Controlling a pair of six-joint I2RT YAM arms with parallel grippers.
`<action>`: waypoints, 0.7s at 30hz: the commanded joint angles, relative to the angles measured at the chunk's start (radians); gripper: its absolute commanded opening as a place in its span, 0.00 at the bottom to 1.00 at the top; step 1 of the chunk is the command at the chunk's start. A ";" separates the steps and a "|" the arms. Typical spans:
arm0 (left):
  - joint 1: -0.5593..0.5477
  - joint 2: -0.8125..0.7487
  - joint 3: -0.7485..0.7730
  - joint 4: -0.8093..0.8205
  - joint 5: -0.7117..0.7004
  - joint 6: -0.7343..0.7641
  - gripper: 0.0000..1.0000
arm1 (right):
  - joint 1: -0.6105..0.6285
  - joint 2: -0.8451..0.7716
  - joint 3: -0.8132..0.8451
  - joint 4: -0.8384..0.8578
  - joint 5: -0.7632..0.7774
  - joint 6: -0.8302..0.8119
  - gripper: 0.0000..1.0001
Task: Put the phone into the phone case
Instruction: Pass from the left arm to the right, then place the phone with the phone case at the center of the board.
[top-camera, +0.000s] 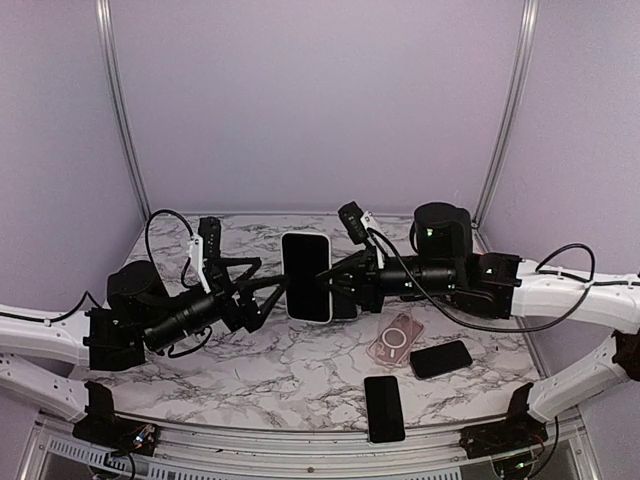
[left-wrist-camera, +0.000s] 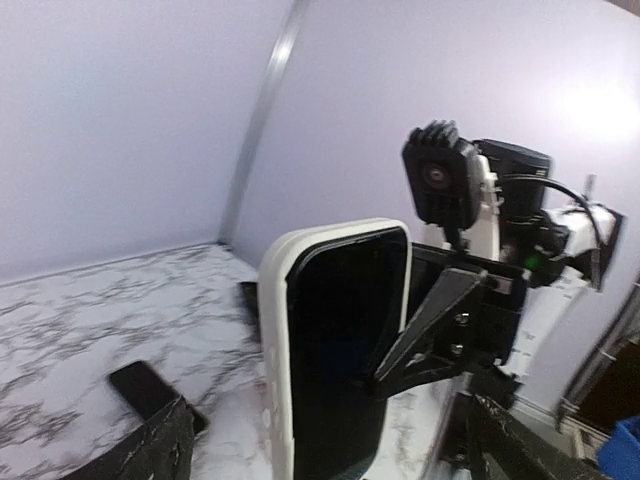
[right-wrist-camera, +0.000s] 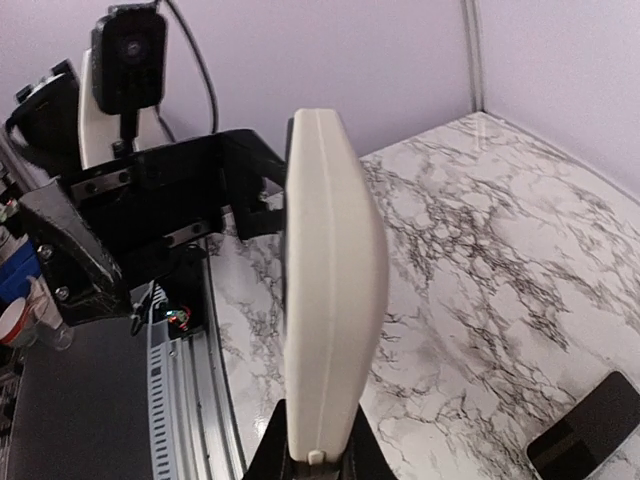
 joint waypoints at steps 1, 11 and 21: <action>0.036 -0.053 0.032 -0.388 -0.539 -0.101 0.99 | -0.118 0.123 0.097 0.029 0.047 0.183 0.00; 0.091 -0.155 -0.057 -0.495 -0.639 -0.215 0.99 | -0.282 0.721 0.488 0.038 -0.295 0.350 0.00; 0.156 -0.089 -0.045 -0.525 -0.606 -0.207 0.99 | -0.321 0.951 0.591 0.112 -0.459 0.472 0.00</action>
